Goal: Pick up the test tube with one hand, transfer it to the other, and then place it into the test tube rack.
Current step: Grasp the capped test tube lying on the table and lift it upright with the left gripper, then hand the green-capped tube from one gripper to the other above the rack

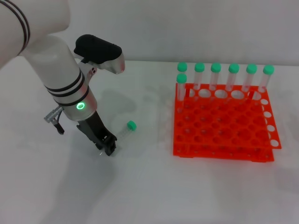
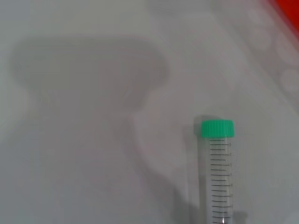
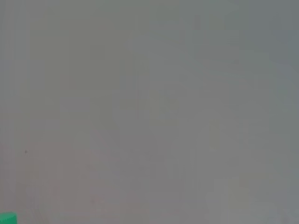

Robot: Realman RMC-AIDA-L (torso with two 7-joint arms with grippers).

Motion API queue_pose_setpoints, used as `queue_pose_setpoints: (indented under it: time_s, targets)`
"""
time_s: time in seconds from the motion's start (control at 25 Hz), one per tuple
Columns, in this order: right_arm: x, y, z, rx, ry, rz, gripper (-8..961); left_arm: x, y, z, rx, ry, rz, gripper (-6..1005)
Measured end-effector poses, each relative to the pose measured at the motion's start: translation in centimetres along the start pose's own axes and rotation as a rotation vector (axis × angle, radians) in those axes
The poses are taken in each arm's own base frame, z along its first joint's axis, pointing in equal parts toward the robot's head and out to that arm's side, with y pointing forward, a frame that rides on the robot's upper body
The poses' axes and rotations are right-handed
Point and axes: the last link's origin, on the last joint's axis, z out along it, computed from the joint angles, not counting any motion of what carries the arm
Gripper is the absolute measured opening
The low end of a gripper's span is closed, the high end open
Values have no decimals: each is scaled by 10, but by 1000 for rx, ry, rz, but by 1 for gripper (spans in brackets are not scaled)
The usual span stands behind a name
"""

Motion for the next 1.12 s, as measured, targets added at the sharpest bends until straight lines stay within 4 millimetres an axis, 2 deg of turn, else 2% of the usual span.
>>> queue_pose_setpoints:
  time_s: [0.2,0.44,0.8,0.84,0.92,1.0,1.04,1.12]
  targets:
    - [1,-2,-2,7,3,1,845,1,2,1,-1,3,7,260]
    - [2,-2,-3,9,4,1,845,11,2,-1,1,56,-7,189]
    - [-1,-5,-1,14,-4,-7,845,48,-5,-12,52,302,-30,198]
    - [-1,-6,-1,15,-4,-7,845,48,-5,-12,52,302,-30,199]
    - [-1,-7,-2,19,-4,-10,845,58,-10,-12,49,424,-76,201]
    - [-2,-9,-3,25,-5,-12,845,58,-10,-12,49,424,-76,203]
    - [-2,-10,-3,27,-6,-13,845,60,-20,-10,4,597,-155,204]
    - [-3,-11,-3,31,-10,-15,845,59,-23,-10,-26,672,-186,206]
